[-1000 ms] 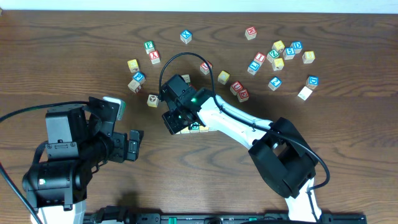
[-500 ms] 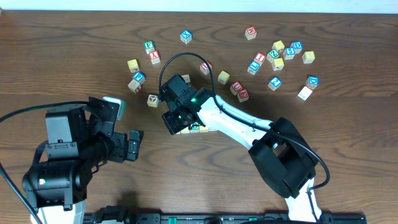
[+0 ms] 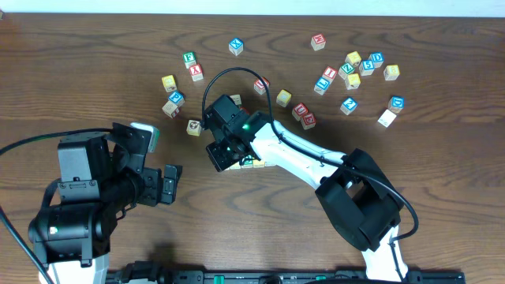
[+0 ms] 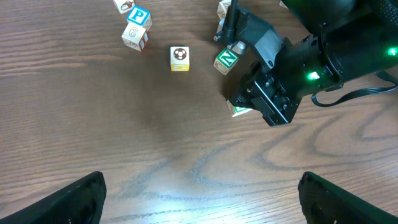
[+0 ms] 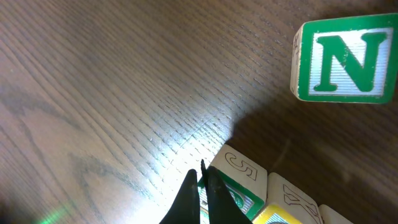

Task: Spell out ROBOT

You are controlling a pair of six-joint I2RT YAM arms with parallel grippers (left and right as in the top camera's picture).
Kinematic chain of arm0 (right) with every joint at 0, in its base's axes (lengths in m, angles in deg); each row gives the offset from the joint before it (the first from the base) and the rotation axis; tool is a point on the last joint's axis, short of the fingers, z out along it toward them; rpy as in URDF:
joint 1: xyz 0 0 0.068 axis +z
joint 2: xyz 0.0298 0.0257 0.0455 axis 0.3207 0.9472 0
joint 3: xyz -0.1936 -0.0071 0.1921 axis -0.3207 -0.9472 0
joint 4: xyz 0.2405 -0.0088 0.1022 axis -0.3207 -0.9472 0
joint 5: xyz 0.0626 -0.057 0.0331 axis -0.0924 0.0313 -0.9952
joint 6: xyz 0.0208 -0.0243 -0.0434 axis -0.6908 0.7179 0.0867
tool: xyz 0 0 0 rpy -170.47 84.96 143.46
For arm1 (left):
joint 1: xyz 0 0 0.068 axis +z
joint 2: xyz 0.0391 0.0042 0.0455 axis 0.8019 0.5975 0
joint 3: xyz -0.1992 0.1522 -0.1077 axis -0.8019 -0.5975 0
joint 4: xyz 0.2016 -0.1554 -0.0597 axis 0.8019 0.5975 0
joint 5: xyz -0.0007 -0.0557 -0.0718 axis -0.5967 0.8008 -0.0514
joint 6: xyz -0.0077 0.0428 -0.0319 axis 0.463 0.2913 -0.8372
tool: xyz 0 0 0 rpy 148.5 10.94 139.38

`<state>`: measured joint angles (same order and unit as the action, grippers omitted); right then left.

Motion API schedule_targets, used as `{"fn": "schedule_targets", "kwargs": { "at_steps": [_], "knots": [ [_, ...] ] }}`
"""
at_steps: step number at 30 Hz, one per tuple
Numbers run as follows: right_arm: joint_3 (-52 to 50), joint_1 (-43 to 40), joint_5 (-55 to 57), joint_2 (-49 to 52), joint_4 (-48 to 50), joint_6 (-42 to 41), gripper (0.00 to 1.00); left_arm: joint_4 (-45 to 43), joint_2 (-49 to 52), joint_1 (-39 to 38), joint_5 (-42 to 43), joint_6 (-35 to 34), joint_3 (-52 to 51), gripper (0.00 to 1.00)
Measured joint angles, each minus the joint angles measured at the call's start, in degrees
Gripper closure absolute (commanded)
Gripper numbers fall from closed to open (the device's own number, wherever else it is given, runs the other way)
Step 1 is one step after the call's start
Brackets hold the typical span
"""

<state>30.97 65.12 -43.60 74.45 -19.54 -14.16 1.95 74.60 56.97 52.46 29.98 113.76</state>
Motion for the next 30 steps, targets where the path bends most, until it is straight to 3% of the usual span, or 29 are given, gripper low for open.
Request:
{"fn": "schedule_targets", "kwargs": {
  "at_steps": [30],
  "knots": [
    [4.09,0.00,1.07,-0.87,-3.13,0.02,0.99,-0.02,0.00,0.00,0.00,0.00,0.00,0.03]
  ]
}}
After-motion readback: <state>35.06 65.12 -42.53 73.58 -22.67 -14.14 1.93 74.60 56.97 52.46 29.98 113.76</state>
